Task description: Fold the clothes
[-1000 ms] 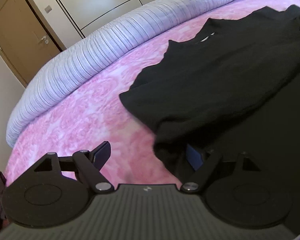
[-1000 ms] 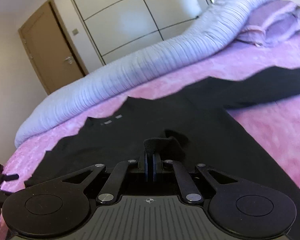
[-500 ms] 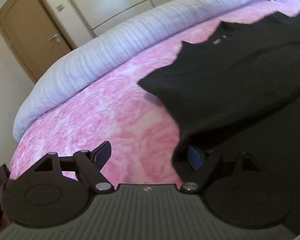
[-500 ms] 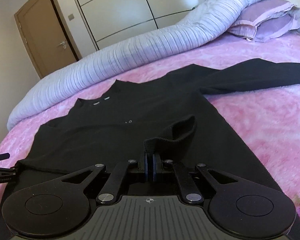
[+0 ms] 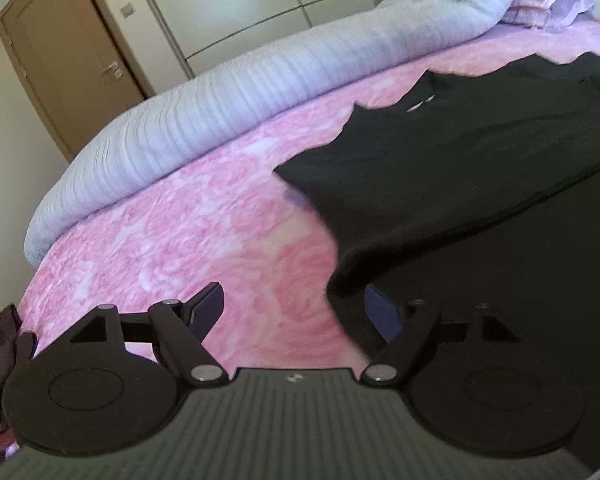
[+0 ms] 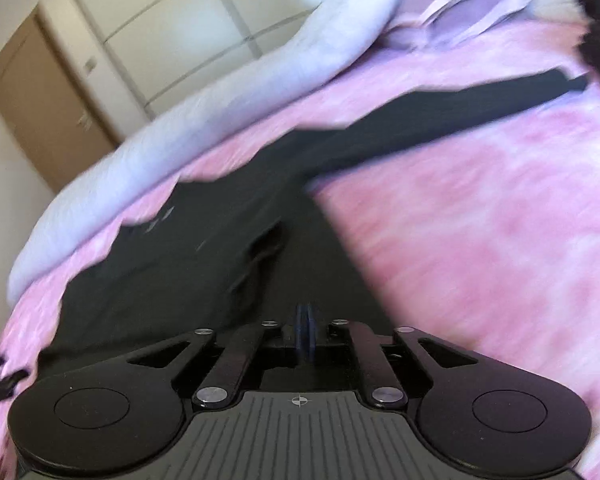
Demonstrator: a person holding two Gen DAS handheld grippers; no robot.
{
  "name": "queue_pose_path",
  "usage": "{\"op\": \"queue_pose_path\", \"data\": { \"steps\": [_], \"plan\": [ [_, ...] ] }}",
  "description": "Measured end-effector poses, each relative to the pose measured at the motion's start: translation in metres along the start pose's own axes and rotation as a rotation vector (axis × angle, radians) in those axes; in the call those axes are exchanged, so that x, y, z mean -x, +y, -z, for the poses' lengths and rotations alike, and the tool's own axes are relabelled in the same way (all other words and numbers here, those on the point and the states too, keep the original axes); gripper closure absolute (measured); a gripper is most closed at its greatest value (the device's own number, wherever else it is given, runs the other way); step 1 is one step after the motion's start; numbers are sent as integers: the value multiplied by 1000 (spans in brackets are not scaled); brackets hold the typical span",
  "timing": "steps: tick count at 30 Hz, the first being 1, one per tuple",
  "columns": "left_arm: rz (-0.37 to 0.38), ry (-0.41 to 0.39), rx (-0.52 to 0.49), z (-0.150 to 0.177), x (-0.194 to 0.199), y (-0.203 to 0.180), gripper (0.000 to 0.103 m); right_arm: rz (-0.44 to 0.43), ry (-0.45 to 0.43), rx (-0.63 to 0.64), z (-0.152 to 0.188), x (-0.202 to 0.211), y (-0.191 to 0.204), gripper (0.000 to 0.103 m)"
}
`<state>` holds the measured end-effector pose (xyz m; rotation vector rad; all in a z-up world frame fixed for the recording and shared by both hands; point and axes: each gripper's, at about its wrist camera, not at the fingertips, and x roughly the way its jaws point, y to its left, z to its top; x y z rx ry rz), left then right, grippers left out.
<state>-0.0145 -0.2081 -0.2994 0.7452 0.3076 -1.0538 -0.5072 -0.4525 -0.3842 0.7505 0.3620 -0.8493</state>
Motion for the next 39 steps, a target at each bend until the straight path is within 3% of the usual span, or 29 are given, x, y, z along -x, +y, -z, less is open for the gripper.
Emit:
{"op": "queue_pose_path", "data": {
  "steps": [2,4,11,14,19,20,21,22,24,28,31,33,34,36,39],
  "plan": [
    [26,-11,-31,-11,0,-12,28,21,-53,-47,-20,2,-24,56],
    [56,-23,-56,-25,-3,-25,28,44,-98,-115,-41,-1,-54,48],
    [94,-57,-124,-75,-36,-65,28,144,-248,-356,-119,-19,-173,47],
    [96,-55,-158,-91,-56,-82,27,197,-252,-439,-145,-39,-222,47],
    [99,-41,-183,-101,-79,-101,27,190,-304,-501,-174,-66,-271,48],
    [98,-37,-182,-101,-81,-102,27,191,-308,-504,-178,-70,-275,53],
    [97,-33,-181,-100,-82,-103,27,218,-303,-493,-182,-73,-275,66],
    [96,-29,-179,-99,-83,-104,27,265,-292,-473,-186,-75,-272,97],
    [95,-25,-174,-97,-82,-104,27,322,-298,-358,-191,-77,-245,97],
    [85,-39,-147,-91,-65,-96,27,287,-362,16,-201,-74,-144,97],
    [76,-58,-97,-84,-44,-83,27,112,-452,265,-193,-64,-34,97],
    [70,-67,-65,-74,-27,-74,27,-92,-509,457,-160,-54,52,97],
    [69,-64,-49,-68,-21,-69,27,-212,-481,541,-134,-54,90,97],
    [67,-52,-24,-54,-9,-58,27,-417,-345,696,-72,-67,158,97],
    [70,-28,3,-34,2,-42,27,-481,-123,902,24,-99,223,97]
  ]
}}
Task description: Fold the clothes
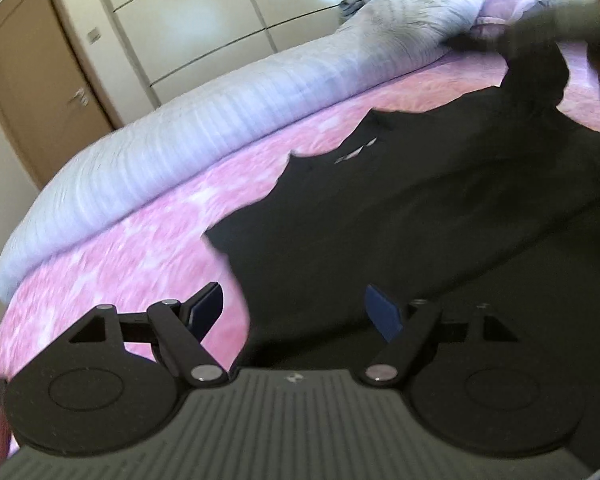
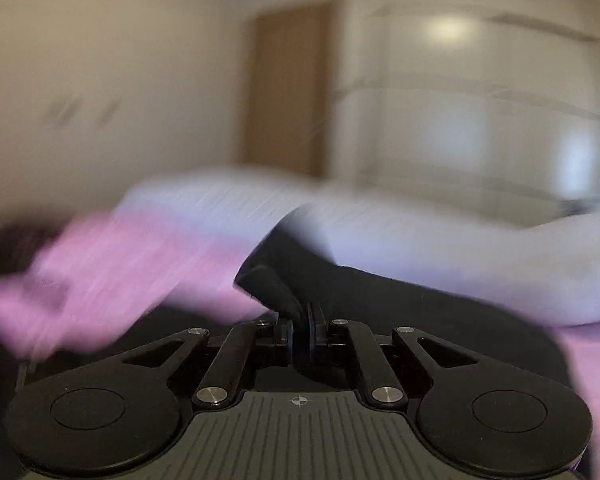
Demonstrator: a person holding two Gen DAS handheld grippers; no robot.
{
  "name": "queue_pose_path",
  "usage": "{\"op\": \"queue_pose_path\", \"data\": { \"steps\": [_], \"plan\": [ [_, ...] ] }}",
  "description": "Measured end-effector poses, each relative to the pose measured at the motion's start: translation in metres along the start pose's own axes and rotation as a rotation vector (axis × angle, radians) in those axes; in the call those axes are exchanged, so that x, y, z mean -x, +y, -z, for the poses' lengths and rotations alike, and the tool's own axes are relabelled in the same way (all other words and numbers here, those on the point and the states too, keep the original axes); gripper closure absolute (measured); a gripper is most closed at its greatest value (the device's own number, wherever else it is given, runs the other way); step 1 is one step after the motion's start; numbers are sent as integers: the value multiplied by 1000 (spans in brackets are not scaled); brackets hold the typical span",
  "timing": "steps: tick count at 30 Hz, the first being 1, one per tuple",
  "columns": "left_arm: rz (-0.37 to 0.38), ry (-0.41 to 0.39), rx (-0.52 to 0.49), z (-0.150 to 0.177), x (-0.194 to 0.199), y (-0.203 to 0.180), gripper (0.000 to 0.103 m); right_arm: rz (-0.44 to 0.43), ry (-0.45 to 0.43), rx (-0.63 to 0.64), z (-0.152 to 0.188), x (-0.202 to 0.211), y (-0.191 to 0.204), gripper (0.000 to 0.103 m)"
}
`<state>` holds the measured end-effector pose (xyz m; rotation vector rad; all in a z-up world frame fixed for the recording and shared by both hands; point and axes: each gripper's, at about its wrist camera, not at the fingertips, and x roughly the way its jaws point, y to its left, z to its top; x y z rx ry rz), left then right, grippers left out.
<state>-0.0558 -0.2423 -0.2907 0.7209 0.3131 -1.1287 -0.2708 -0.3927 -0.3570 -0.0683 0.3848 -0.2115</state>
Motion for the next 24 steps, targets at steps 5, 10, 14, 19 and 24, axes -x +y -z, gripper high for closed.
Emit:
{"op": "queue_pose_path", "data": {
  "steps": [5,10,14,19,24],
  "plan": [
    [14,-5,-59,19,8,13,27,-41,150,143,27,-44,71,97],
    [22,-45,-65,21,5,19,27,-6,112,41,9,-46,52,97],
    [21,-77,-34,19,3,24,27,44,-132,-158,-19,-22,28,97],
    [30,-59,-16,19,-7,31,27,-159,152,-64,-1,-59,60,58],
    [103,-56,-38,5,-21,37,28,-150,151,-130,14,-32,52,53]
  ]
}}
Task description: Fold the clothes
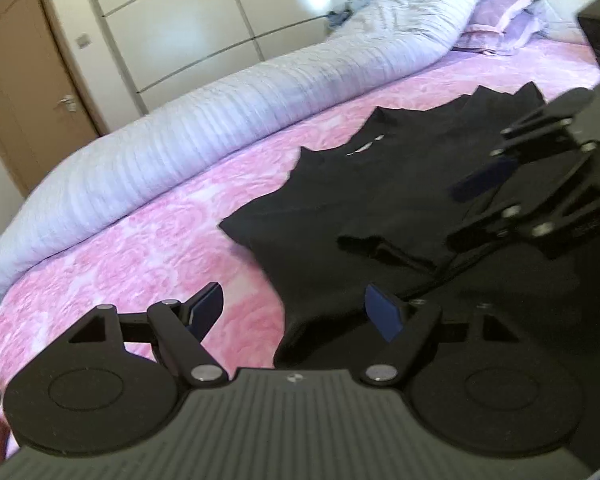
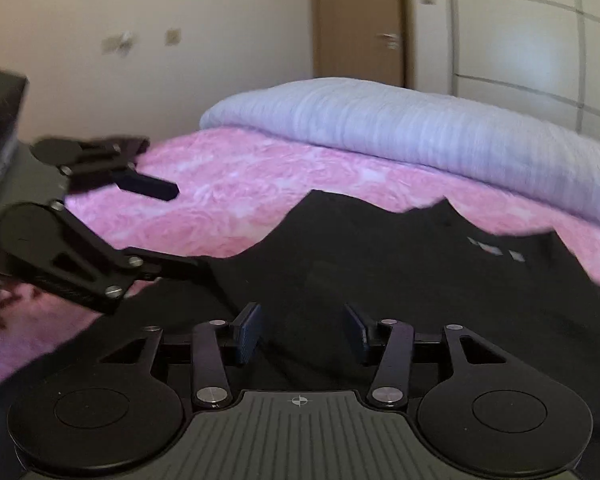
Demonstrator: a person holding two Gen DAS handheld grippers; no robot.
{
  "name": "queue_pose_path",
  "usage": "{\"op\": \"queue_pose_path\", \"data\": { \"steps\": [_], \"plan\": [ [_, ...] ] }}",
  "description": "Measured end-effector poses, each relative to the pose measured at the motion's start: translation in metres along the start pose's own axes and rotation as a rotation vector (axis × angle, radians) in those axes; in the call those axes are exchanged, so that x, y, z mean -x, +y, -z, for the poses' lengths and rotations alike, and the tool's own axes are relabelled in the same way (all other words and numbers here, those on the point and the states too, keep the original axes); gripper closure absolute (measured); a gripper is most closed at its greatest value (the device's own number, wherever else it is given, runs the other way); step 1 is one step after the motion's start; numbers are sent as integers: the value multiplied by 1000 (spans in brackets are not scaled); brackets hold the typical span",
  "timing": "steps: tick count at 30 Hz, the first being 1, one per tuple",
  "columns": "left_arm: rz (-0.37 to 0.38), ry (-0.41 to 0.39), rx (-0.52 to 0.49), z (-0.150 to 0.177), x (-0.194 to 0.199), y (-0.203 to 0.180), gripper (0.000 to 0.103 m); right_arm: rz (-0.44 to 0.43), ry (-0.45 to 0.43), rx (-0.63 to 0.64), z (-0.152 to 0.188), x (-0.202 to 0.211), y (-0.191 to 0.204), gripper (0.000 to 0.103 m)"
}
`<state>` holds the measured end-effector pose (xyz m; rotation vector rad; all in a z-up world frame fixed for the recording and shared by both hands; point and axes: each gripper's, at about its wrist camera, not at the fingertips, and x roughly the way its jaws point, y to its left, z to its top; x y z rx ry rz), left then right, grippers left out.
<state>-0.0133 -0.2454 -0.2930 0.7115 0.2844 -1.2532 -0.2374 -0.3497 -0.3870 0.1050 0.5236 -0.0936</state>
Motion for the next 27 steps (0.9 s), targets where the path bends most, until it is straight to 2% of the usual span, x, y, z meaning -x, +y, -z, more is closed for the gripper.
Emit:
{"op": "queue_pose_path", "data": {
  "steps": [2,5,7,9,11,13,14,15,17,19,21,24,25,27],
  "plan": [
    [77,18,35,-13,-18,7,30,52,-18,-11,7,19,-7,52],
    [221,68,145,-33,-54,19,45,157,-38,6,16,50,-16,52],
    [300,119,226,-43,-84,27,45,242,-29,12,24,63,-30,51],
    [306,186,254,-47,-114,30,46,338,-14,2,31,76,-48,51],
    [308,220,266,-45,-130,29,52,452,8,-14,37,88,-68,51],
    [320,234,259,-47,-136,28,71,581,33,-47,40,95,-92,51],
    [335,228,242,-49,-133,27,97,626,44,-64,41,97,-104,50],
    [349,222,226,-52,-130,27,101,657,69,-66,40,96,-116,50],
    [324,170,225,-61,-122,39,101,703,135,-43,37,88,-136,50],
    [259,115,245,-70,-115,57,101,705,196,22,37,77,-149,50],
    [196,107,280,-73,-121,73,102,714,205,74,39,66,-158,50],
    [256,169,272,-63,-137,71,102,695,202,65,47,63,-177,50],
    [264,180,256,-59,-139,68,102,725,192,63,49,65,-183,50],
    [271,191,246,-52,-145,62,101,783,160,-37,53,78,-202,46]
  ]
}}
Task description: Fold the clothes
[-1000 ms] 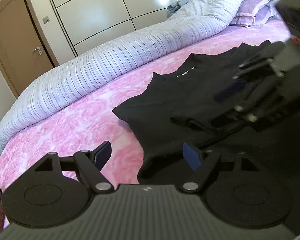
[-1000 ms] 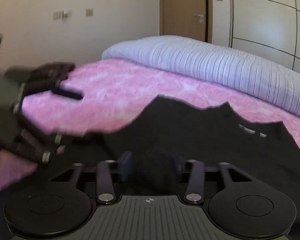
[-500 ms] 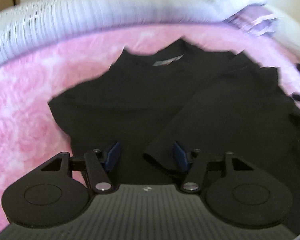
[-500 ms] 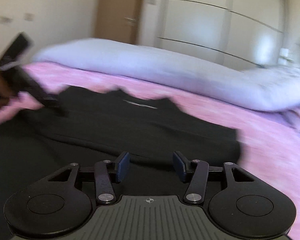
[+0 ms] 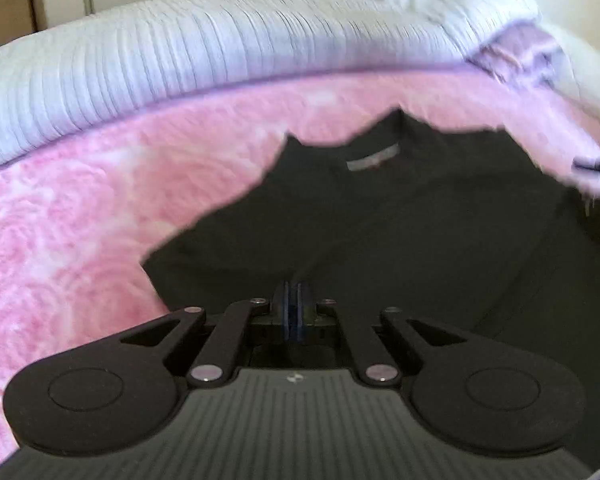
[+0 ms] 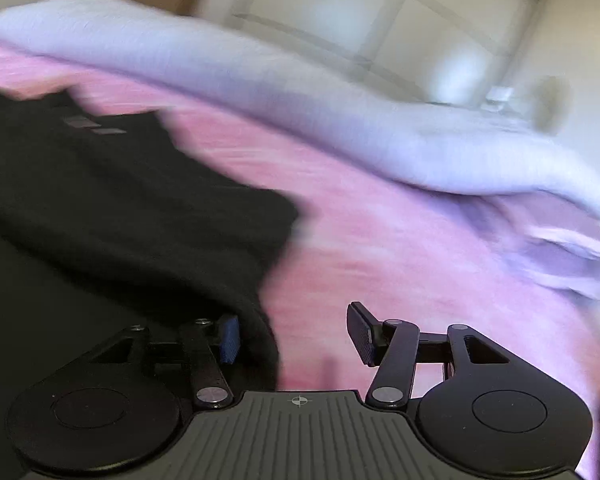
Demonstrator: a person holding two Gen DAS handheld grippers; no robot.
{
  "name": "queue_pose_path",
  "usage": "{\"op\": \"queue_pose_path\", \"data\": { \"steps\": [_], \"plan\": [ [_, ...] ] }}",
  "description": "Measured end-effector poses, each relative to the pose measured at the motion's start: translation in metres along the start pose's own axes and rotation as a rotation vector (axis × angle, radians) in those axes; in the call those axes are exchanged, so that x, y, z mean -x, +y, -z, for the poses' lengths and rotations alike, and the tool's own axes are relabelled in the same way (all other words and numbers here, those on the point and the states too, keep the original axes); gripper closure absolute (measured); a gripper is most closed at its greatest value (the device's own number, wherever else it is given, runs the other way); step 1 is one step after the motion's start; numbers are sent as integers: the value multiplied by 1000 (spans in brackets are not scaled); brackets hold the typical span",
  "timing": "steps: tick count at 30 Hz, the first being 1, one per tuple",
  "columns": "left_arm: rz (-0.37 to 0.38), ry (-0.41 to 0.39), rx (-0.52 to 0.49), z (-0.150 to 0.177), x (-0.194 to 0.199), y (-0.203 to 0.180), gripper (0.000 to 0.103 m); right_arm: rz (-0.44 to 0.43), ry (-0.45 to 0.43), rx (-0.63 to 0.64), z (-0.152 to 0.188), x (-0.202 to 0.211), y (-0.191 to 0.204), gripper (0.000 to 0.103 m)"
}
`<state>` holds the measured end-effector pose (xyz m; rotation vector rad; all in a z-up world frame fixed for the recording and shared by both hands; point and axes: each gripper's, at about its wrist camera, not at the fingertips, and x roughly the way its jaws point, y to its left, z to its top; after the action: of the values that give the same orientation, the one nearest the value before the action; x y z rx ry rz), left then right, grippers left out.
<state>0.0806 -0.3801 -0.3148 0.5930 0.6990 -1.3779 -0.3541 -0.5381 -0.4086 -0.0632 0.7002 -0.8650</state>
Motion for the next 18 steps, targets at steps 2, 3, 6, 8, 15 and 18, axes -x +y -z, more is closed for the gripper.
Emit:
{"op": "queue_pose_path", "data": {
  "steps": [2,3,6,8,15,18],
  "plan": [
    [2,-1,17,3,-5,1,101,-14,40,-50,5,-6,-9,41],
    [-1,-5,26,3,-7,2,101,-19,45,-55,6,-6,-9,41],
    [-35,-8,6,3,-5,4,98,-46,42,-56,3,-2,-10,41],
    [-43,5,13,1,-5,8,93,-61,58,-35,4,3,-9,41],
    [-104,-9,40,18,38,9,83,-57,89,16,18,51,-2,41],
    [-115,-33,7,41,74,-8,79,-70,107,36,32,81,5,41]
  ]
}}
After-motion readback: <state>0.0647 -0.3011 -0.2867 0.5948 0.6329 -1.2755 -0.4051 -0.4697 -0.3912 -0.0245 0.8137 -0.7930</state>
